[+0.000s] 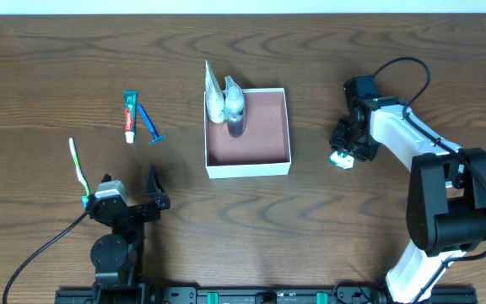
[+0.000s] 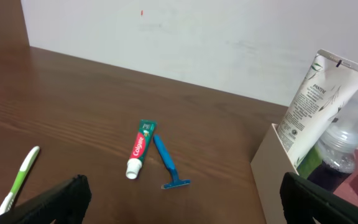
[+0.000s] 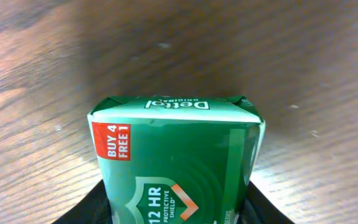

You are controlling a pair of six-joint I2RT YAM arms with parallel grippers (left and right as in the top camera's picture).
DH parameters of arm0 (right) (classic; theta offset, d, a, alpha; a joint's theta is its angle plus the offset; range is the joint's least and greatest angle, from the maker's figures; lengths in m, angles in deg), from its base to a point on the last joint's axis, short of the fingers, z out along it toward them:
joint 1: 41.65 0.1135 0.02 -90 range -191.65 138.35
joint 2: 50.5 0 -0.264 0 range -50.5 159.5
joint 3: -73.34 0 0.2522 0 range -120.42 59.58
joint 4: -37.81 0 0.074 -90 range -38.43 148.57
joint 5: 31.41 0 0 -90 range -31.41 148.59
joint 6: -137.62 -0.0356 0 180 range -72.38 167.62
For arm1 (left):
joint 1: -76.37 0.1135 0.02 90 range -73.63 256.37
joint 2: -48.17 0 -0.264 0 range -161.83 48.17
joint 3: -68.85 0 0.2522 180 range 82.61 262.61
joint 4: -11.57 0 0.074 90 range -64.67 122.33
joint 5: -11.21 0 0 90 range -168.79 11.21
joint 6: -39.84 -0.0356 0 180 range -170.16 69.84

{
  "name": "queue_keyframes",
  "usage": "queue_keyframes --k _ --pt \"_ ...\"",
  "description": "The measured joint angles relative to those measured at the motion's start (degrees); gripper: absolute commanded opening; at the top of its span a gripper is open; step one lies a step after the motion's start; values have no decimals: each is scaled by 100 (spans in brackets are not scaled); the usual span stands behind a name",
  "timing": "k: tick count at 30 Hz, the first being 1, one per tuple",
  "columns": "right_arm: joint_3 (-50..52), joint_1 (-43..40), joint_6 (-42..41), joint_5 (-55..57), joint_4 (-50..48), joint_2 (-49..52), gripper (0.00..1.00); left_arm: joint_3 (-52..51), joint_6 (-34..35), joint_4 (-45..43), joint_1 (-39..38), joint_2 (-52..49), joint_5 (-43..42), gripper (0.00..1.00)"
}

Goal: Pack container
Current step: 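Close the right gripper on the soap bar and lift it, then carry the soap bar with the right gripper over the box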

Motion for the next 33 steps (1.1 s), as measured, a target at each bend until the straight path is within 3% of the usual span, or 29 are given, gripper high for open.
queue_keyframes --k 9,21,33 --pt "-339 0 1082 -1425 66 -109 31 0 0 0 0 0 0 98" --pt "-1119 42 1832 -2524 214 -1906 33 0 0 0 0 0 0 98" --pt "-1126 1727 1344 -2391 -304 -1720 31 0 0 0 0 0 0 98"
